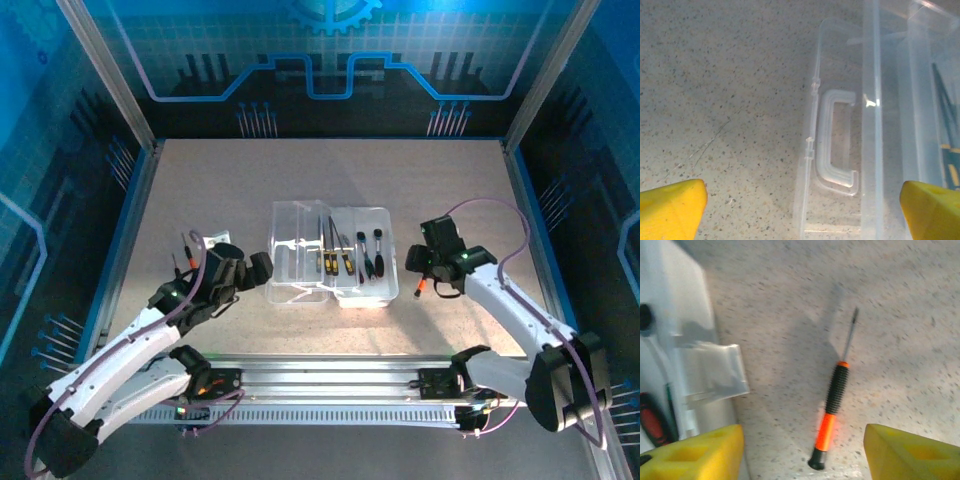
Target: Pack the tool kit
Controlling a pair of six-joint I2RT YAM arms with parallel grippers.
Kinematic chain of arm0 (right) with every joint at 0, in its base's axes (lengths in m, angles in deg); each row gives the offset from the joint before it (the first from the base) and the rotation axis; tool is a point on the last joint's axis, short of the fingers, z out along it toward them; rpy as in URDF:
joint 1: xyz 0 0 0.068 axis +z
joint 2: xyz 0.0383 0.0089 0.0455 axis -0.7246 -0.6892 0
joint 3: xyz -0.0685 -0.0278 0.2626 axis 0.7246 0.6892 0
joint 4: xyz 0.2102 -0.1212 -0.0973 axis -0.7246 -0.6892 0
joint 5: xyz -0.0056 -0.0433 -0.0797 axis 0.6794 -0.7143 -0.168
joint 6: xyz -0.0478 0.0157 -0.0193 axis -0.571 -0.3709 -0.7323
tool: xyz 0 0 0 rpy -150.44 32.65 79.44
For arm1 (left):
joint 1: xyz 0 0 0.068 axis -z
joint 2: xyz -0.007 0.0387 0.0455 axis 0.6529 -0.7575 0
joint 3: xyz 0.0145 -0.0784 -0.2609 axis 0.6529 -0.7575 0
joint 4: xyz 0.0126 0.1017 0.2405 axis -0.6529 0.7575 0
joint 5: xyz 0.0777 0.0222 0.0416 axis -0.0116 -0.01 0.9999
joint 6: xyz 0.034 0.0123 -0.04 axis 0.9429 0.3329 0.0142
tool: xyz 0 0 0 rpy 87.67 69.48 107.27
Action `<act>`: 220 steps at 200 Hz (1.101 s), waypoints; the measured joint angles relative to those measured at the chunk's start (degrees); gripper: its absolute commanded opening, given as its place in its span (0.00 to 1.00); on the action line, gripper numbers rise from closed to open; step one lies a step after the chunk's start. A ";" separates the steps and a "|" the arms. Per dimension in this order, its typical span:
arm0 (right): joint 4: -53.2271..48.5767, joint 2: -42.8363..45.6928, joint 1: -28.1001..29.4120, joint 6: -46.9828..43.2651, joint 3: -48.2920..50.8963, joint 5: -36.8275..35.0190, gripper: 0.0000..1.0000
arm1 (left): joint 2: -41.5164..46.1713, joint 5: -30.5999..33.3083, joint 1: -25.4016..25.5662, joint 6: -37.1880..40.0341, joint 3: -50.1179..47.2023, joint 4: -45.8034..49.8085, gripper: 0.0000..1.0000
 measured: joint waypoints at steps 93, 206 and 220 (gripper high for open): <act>-3.13 -21.16 -3.85 1.11 -7.43 1.27 0.44 | 1.90 -1.14 -0.07 -5.84 -3.52 0.87 1.00; -1.70 -27.87 -7.21 -1.62 -9.64 6.51 0.09 | 4.04 -1.51 -0.07 -6.40 -4.15 1.75 0.99; -1.51 -27.23 -7.37 -2.05 -9.25 6.91 0.08 | 4.04 -1.46 -0.07 -6.40 -4.07 2.16 0.99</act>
